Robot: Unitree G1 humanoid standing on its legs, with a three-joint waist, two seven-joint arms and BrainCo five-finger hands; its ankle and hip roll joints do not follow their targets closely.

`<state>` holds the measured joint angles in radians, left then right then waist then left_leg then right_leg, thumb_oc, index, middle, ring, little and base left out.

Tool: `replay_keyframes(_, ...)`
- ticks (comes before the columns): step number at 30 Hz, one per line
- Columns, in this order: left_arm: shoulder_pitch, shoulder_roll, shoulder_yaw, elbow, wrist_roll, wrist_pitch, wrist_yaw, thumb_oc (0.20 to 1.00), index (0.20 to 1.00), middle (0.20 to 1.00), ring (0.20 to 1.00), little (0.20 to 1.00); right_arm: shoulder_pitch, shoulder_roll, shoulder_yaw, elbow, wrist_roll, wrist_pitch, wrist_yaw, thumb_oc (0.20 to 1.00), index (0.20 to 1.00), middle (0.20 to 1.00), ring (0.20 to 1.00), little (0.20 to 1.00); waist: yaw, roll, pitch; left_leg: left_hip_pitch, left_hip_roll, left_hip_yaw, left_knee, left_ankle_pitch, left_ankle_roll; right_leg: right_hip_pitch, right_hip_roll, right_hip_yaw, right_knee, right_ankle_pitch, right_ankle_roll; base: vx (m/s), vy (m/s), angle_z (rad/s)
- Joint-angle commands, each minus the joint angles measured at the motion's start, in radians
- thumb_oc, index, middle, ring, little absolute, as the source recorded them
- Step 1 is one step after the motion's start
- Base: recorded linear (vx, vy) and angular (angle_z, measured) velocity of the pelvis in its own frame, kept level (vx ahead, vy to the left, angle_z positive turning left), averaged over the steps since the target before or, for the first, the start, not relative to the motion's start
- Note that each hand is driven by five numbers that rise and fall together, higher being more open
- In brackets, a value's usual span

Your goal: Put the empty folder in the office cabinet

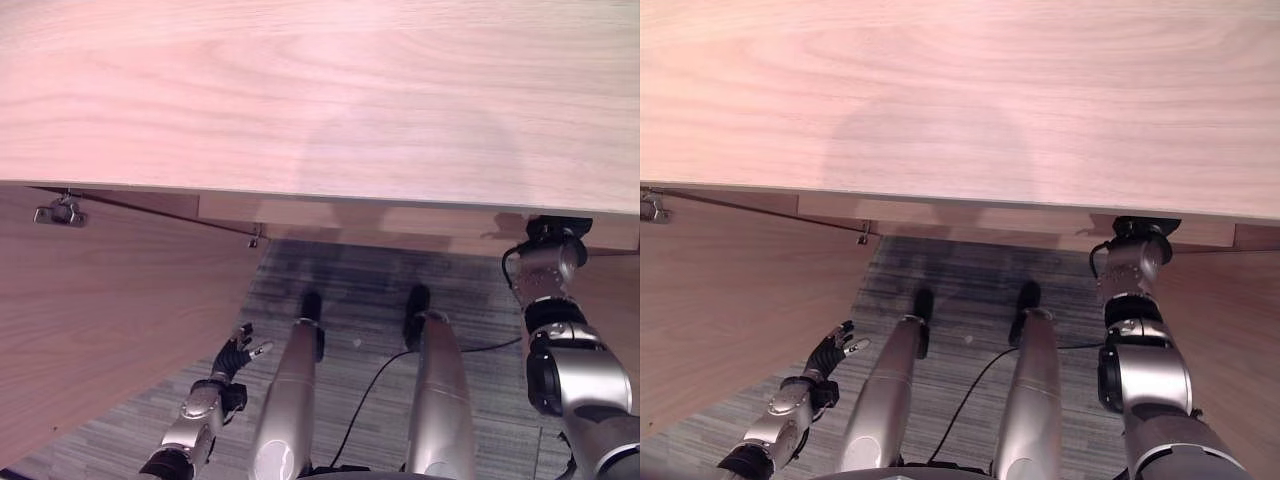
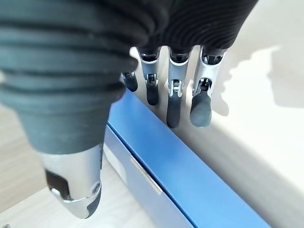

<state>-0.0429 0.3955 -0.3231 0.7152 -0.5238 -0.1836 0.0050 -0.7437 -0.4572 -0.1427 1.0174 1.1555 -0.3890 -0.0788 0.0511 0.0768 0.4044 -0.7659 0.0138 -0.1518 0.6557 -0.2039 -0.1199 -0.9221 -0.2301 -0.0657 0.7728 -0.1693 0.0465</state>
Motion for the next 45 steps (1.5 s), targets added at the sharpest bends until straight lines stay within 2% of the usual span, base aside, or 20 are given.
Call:
replay_keyframes(1,0.0,0.0,0.041,0.025,0.023,-0.009,-0.021,1.0,1.0,1.0,1.0,1.0,0.173,0.161,-0.002,0.159,0.069,0.149,-0.02,1.0,1.0,1.0,1.0,1.0,0.021,0.072,0.102,0.049,-0.003,0.03,-0.009,-0.093,0.034,0.12,-0.007,-0.006,0.047,-0.159,0.052,-0.01,-0.001,-0.03)
replay_keyframes(3,0.001,0.0,0.041,0.026,0.023,-0.01,-0.022,1.0,1.0,1.0,1.0,1.0,0.174,0.162,-0.002,0.158,0.069,0.149,-0.02,1.0,1.0,1.0,1.0,1.0,0.021,0.072,0.102,0.05,-0.003,0.03,-0.01,-0.093,0.034,0.121,-0.006,-0.006,0.046,-0.159,0.052,-0.01,0.001,-0.09)
replay_keyframes(6,0.015,0.001,0.058,0.041,0.036,-0.01,-0.052,1.0,1.0,1.0,1.0,1.0,0.24,0.164,0.017,0.098,0.033,0.157,0.027,1.0,1.0,1.0,1.0,1.0,0.013,0.053,0.095,0.082,0.002,0.029,-0.032,-0.085,0.03,0.157,-0.008,-0.009,0.014,-0.142,0.057,-0.05,0.006,-0.03)
replay_keyframes(7,0.021,0.002,0.061,0.046,0.044,-0.007,-0.063,1.0,1.0,1.0,1.0,1.0,0.264,0.166,0.021,0.081,0.025,0.162,0.044,1.0,1.0,1.0,1.0,1.0,0.011,0.049,0.095,0.103,0.002,0.032,-0.071,-0.038,0.029,0.18,-0.012,-0.024,-0.03,-0.091,0.052,-0.1,0.024,0.03)
replay_keyframes(8,0.029,0.001,0.064,0.05,0.047,-0.007,-0.08,1.0,1.0,1.0,1.0,1.0,0.291,0.166,0.024,0.073,0.011,0.167,0.058,1.0,1.0,1.0,1.0,1.0,0.011,0.045,0.083,0.134,0.003,0.029,-0.102,-0.028,0.027,0.21,-0.01,-0.025,-0.059,-0.078,0.055,-0.09,0.025,-0.03)
replay_keyframes(17,0.068,-0.012,0.092,0.111,0.069,0.0,-0.119,1.0,1.0,1.0,1.0,1.0,0.44,0.188,0.034,0.087,-0.069,0.206,0.092,1.0,1.0,1.0,1.0,1.0,-0.002,0.021,0.034,0.333,0.017,0.015,-0.254,0.019,0.011,0.43,-0.007,-0.056,-0.247,-0.013,0.067,0.04,-0.01,-0.02)
replay_keyframes(19,0.075,-0.015,0.108,0.142,0.083,0.003,-0.126,1.0,1.0,1.0,1.0,1.0,0.468,0.188,0.041,0.099,-0.098,0.221,0.104,1.0,1.0,1.0,1.0,1.0,-0.005,0.014,0.013,0.381,0.028,0.016,-0.299,0.035,0.004,0.48,-0.005,-0.064,-0.298,0.005,0.074,0.09,-0.025,0.05)
replay_keyframes(21,0.086,-0.024,0.131,0.177,0.094,0.005,-0.134,1.0,1.0,1.0,1.0,1.0,0.519,0.188,0.05,0.119,-0.15,0.244,0.125,1.0,1.0,1.0,1.0,1.0,-0.01,0.006,-0.026,0.461,0.039,0.015,-0.385,0.074,-0.006,0.562,0.003,-0.082,-0.388,0.04,0.083,0.1,-0.032,0.02)
replay_keyframes(23,0.091,-0.029,0.148,0.207,0.108,0.009,-0.138,1.0,1.0,1.0,1.0,1.0,0.55,0.188,0.058,0.132,-0.189,0.258,0.135,1.0,1.0,1.0,1.0,1.0,-0.013,0.001,-0.051,0.512,0.045,0.017,-0.425,0.081,-0.011,0.609,0.007,-0.089,-0.427,0.047,0.087,0.1,-0.04,0.0)
replay_keyframes(25,0.093,-0.04,0.164,0.249,0.125,0.009,-0.138,1.0,1.0,1.0,1.0,1.0,0.583,0.19,0.064,0.145,-0.227,0.273,0.149,1.0,1.0,1.0,1.0,1.0,-0.019,-0.007,-0.088,0.561,0.054,0.014,-0.485,0.111,-0.013,0.66,0.014,-0.108,-0.487,0.072,0.091,0.09,-0.044,0.01)
replay_keyframes(26,0.093,-0.04,0.164,0.249,0.125,0.009,-0.138,1.0,1.0,1.0,1.0,1.0,0.583,0.19,0.064,0.145,-0.227,0.273,0.149,1.0,1.0,1.0,1.0,1.0,-0.019,-0.006,-0.087,0.563,0.054,0.013,-0.486,0.112,-0.013,0.662,0.015,-0.108,-0.488,0.072,0.091,0.07,-0.049,0.02)
replay_keyframes(30,0.095,-0.065,0.209,0.341,0.182,0.006,-0.12,1.0,1.0,1.0,1.0,1.0,0.651,0.174,0.122,0.173,-0.426,0.293,0.165,1.0,1.0,1.0,1.0,1.0,-0.016,-0.019,-0.177,0.68,0.078,0.012,-0.614,0.165,-0.028,0.791,0.038,-0.146,-0.621,0.103,0.096,0.11,-0.096,0.09)
replay_keyframes(33,0.106,-0.08,0.224,0.371,0.215,0.001,-0.096,1.0,1.0,1.0,1.0,1.0,0.682,0.148,0.222,0.146,-0.726,0.277,0.104,1.0,1.0,1.0,1.0,1.0,-0.004,-0.022,-0.214,0.745,0.096,0.006,-0.674,0.195,-0.048,0.876,0.059,-0.174,-0.69,0.11,0.095,0.07,-0.096,0.15)
replay_keyframes(37,0.109,-0.091,0.233,0.386,0.25,-0.001,-0.053,1.0,1.0,1.0,1.0,1.0,0.69,0.102,0.358,0.029,-1.022,0.288,0.04,1.0,1.0,1.0,1.0,1.0,0.012,-0.033,-0.248,0.751,0.101,-0.002,-0.723,0.257,-0.073,0.93,0.061,-0.224,-0.768,0.136,0.098,-0.03,-0.064,0.27)
replay_keyframes(39,0.114,-0.098,0.239,0.387,0.263,-0.003,-0.043,1.0,1.0,1.0,1.0,1.0,0.703,0.082,0.381,-0.025,-1.081,0.285,0.029,1.0,1.0,1.0,1.0,1.0,0.012,-0.043,-0.251,0.739,0.103,0.029,-0.706,0.272,-0.078,0.954,0.048,-0.248,-0.797,0.156,0.107,-0.1,0.004,0.27)
replay_keyframes(42,0.115,-0.097,0.249,0.378,0.274,-0.002,-0.038,1.0,1.0,1.0,1.0,1.0,0.691,0.059,0.421,-0.067,-1.144,0.291,0.023,1.0,1.0,1.0,1.0,1.0,-0.008,-0.068,-0.25,0.757,0.127,0.174,-0.633,0.227,-0.055,0.937,0.01,-0.27,-0.784,0.176,0.107,-0.2,0.068,0.39)
replay_keyframes(45,0.117,-0.097,0.267,0.384,0.291,0.002,-0.031,1.0,1.0,1.0,1.0,1.0,0.681,0.054,0.446,-0.076,-1.183,0.294,0.016,1.0,1.0,1.0,1.0,1.0,-0.029,-0.074,-0.261,0.823,0.174,0.236,-0.549,0.204,-0.06,0.911,-0.004,-0.29,-0.76,0.182,0.093,-0.26,0.123,0.51)
